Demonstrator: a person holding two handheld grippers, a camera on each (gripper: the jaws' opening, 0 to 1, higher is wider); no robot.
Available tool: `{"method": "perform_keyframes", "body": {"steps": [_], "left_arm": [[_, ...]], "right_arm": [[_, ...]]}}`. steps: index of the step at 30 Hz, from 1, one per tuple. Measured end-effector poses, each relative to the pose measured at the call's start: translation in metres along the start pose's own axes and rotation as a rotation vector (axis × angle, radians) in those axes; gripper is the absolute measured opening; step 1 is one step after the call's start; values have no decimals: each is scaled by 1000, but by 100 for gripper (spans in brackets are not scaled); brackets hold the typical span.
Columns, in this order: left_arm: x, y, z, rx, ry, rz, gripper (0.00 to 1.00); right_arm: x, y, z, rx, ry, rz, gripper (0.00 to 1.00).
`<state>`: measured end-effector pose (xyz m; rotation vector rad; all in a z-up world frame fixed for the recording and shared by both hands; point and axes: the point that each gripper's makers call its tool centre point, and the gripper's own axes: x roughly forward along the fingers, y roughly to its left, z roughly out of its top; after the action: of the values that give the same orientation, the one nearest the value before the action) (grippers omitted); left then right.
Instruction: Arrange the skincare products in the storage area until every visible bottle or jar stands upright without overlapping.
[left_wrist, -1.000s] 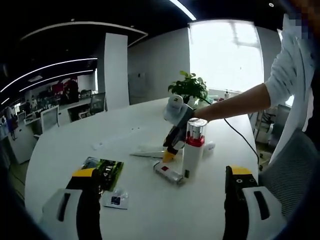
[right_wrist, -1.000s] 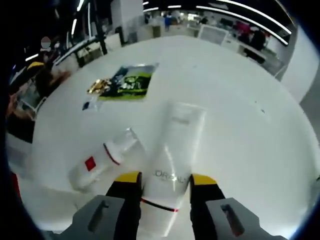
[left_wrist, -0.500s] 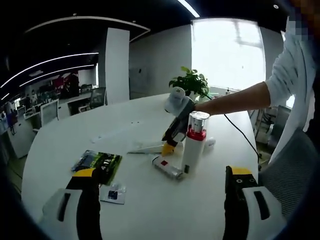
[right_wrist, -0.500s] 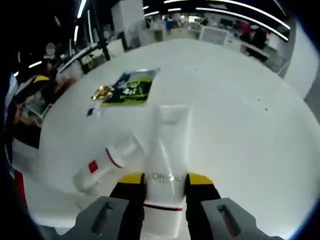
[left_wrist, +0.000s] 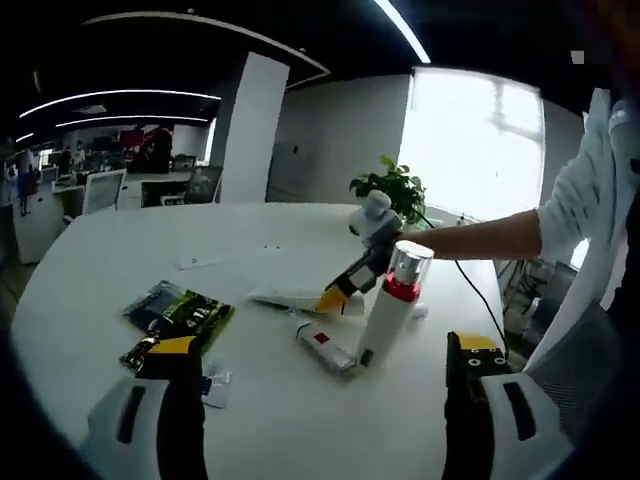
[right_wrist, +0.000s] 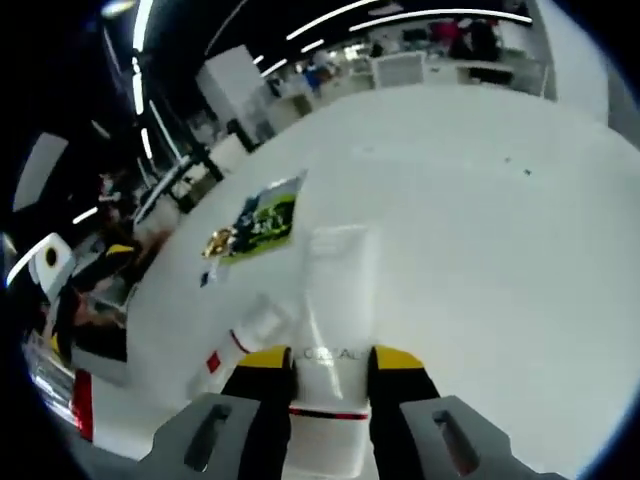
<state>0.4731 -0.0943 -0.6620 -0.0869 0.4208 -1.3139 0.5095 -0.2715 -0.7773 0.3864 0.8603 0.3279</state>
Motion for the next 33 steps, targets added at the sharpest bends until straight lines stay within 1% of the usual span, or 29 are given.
{"method": "perform_keyframes", "body": {"steps": [1, 3, 5, 6, 7, 8, 9, 12, 14, 15, 17, 19, 20, 23, 26, 28, 31, 33], "left_arm": [[2, 1, 2, -34, -17, -3, 94], [5, 4, 3, -57, -29, -9, 92], [9, 12, -1, -61, -15, -2, 88], [14, 18, -5, -88, -5, 15, 87], [17, 20, -6, -110, -2, 12, 86], [21, 21, -5, -143, -6, -5, 85], [24, 22, -4, -174, -16, -9, 85], [34, 27, 4, -231, -62, -9, 84], [41, 29, 4, -266, -70, -7, 81], [45, 34, 6, -289, -92, 18, 80], [53, 42, 4, -310, -99, 42, 80], [58, 46, 4, -345, -105, 44, 77], [61, 47, 4, -366, -107, 46, 75], [68, 53, 3, -412, -112, 55, 69], [81, 63, 6, -464, -135, 73, 69], [90, 63, 8, -489, -137, 58, 68], [102, 61, 12, -502, -136, 41, 65], [107, 60, 14, -508, -140, 44, 64]], "right_arm": [[-1, 2, -1, 36, -18, 17, 21], [-1, 2, 0, 95, -40, 47, 21], [-2, 2, 1, 142, -62, 71, 21], [-3, 1, 1, 167, -79, 90, 21], [-3, 2, 1, 190, -91, 102, 21], [-4, 1, 1, 213, -104, 110, 21], [-5, 2, 0, 245, -116, 130, 21], [-7, 5, -2, 287, -140, 169, 21], [-8, 5, -2, 302, -161, 188, 22], [-8, 5, -3, 304, -170, 193, 22], [-9, 5, -2, 346, -186, 216, 21], [-10, 6, -4, 342, -194, 224, 21], [-11, 8, -4, 326, -199, 229, 21], [-13, 10, -2, 337, -214, 252, 21], [-16, 13, 7, 349, -246, 278, 21], [-17, 15, 11, 342, -252, 283, 21], [-19, 21, 16, 319, -255, 303, 22], [-20, 24, 18, 266, -256, 309, 22]]}}
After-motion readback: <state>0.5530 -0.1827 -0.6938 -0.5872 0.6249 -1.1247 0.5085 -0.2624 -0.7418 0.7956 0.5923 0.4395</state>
